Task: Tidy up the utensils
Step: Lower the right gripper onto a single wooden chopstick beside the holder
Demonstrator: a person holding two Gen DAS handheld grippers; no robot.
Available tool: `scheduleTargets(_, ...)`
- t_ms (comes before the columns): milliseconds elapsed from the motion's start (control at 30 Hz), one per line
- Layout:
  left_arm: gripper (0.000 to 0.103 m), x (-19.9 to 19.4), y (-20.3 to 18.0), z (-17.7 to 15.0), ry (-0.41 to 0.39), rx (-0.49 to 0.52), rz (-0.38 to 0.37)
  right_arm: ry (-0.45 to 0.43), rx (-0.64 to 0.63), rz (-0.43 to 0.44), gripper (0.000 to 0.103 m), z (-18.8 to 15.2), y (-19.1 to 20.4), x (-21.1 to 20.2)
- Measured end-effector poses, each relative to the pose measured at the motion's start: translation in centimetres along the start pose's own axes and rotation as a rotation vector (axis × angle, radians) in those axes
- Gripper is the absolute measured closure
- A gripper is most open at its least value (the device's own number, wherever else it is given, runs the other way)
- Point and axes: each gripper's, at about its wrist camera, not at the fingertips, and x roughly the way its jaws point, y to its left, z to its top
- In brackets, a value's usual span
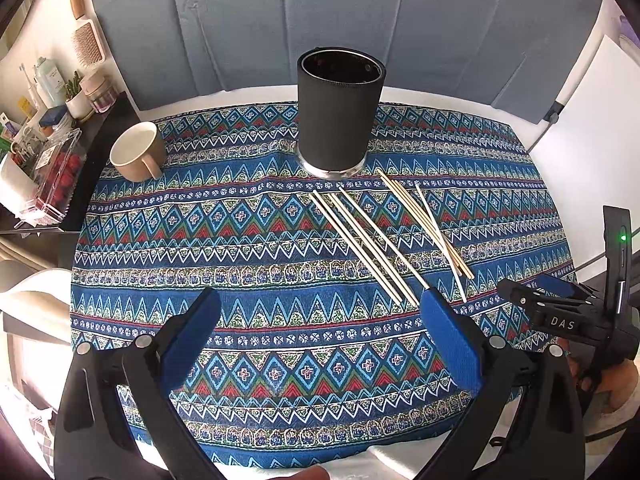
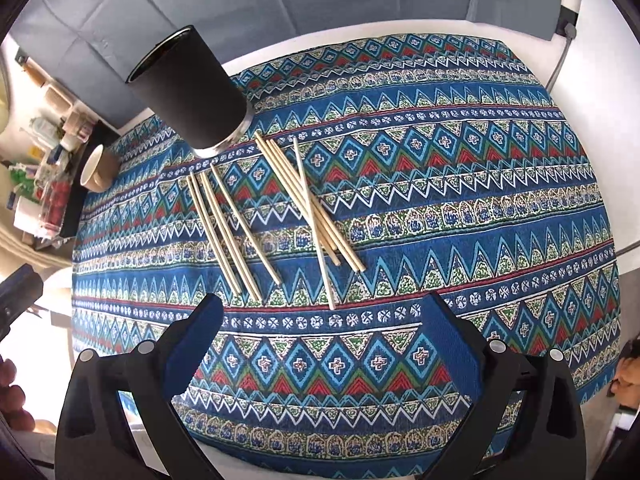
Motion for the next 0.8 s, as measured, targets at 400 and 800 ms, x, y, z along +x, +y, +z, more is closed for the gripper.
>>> scheduleTargets(400,0.006,5.3,-0.5,2.1,0.107,-0.085,0.002,0.047,-0.111,-0.056,0.009,2.4,-0.9,4.8)
scheduleTargets(800,0.006,11.1,-0.7,2.8,0.158,-0.178,0.057,0.044,-0.259,-0.043,0.009,8.5,-0.2,9.2)
